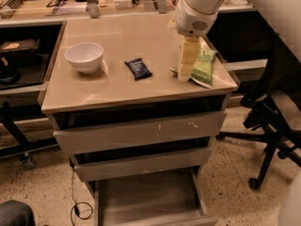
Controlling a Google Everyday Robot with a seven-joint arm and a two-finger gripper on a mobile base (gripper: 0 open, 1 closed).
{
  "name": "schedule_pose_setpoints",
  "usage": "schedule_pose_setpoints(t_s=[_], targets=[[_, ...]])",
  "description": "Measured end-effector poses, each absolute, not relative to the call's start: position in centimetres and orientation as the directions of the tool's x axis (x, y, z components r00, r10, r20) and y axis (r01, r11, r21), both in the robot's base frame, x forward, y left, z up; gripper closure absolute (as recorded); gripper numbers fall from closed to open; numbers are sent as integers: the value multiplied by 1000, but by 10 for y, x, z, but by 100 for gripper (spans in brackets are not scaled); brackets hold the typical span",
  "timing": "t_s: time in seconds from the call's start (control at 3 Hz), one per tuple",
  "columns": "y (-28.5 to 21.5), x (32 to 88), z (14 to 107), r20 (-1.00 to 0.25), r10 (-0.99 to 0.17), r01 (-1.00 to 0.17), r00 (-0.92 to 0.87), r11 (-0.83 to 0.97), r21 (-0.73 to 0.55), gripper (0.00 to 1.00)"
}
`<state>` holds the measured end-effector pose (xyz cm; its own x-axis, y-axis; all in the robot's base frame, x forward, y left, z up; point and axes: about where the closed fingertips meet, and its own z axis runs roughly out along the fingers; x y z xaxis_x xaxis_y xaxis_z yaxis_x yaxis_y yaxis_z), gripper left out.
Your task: Place rxbar blueberry into bottom drawer
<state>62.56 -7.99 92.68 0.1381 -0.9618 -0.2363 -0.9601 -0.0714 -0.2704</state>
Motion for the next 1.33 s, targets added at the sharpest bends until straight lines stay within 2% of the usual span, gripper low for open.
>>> schedule_pose_setpoints(t_s=[0.67, 1.0, 1.33], targets=[[-44, 693, 880, -265, -941, -961, 212, -151, -233, 0], [-44, 693, 880, -265, -941, -961, 212, -151, -233, 0], [-20, 711, 871, -277, -931, -959, 238, -180, -220, 0]])
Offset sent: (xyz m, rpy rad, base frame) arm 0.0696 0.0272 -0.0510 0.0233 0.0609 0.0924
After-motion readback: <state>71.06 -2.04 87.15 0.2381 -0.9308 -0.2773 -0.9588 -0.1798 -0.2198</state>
